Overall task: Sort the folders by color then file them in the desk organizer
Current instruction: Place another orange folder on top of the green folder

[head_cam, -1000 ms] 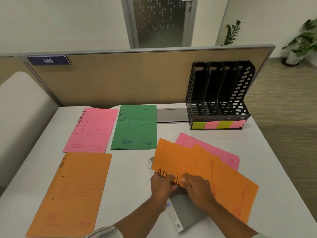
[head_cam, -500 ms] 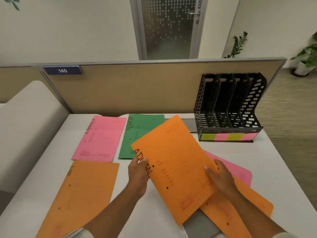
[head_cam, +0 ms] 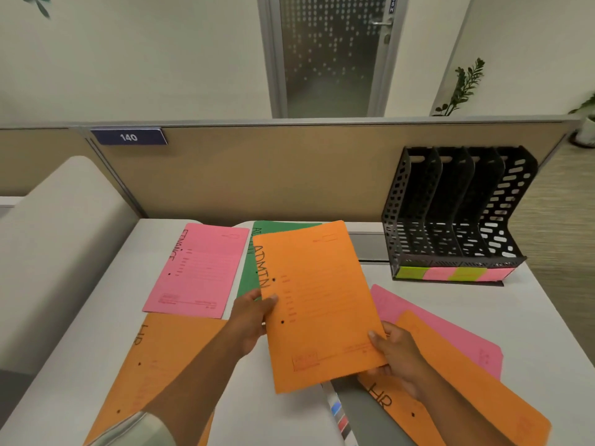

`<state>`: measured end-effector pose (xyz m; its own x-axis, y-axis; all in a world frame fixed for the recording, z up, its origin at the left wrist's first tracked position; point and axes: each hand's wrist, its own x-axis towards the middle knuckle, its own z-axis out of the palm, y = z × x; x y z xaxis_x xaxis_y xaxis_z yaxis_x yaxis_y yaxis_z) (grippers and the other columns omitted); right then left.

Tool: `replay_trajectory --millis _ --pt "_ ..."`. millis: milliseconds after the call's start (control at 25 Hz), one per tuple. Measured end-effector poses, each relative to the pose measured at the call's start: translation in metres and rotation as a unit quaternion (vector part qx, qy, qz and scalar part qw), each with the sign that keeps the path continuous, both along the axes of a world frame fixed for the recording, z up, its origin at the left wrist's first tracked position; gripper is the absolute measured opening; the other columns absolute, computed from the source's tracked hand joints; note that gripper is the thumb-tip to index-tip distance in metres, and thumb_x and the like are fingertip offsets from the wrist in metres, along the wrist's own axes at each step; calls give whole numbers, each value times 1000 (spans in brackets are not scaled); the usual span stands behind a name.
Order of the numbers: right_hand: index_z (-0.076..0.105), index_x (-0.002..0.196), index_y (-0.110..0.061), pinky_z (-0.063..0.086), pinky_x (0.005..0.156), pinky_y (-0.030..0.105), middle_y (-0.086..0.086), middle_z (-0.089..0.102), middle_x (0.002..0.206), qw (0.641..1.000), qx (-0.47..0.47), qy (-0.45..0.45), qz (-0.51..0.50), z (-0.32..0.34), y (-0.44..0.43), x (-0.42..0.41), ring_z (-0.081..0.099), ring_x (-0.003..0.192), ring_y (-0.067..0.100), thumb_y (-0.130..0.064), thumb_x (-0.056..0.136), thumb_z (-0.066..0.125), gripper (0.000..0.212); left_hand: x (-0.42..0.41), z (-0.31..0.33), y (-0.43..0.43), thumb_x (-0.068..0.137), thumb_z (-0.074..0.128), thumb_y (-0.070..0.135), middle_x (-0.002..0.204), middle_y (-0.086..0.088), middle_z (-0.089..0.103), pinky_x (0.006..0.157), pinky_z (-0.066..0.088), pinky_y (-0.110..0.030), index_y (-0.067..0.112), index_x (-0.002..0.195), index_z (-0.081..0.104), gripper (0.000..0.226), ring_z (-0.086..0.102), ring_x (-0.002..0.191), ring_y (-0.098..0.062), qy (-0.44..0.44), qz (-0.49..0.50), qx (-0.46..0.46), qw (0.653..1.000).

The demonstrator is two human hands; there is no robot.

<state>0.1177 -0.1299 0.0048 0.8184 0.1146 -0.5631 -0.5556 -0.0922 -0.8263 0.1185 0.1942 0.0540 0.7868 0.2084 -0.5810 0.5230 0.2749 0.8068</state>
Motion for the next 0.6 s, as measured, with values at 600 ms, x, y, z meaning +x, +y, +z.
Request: replay_trajectory --millis 600 --pt "59 118 -27 65 60 44 0 70 98 984 -170 -41 -18 -45 142 119 73 80 23 -5 102 53 28 84 -84 76 95 60 -11 108 -16 76 85 62 -58 15 100 73 30 74 96 -38 87 19 235 968"
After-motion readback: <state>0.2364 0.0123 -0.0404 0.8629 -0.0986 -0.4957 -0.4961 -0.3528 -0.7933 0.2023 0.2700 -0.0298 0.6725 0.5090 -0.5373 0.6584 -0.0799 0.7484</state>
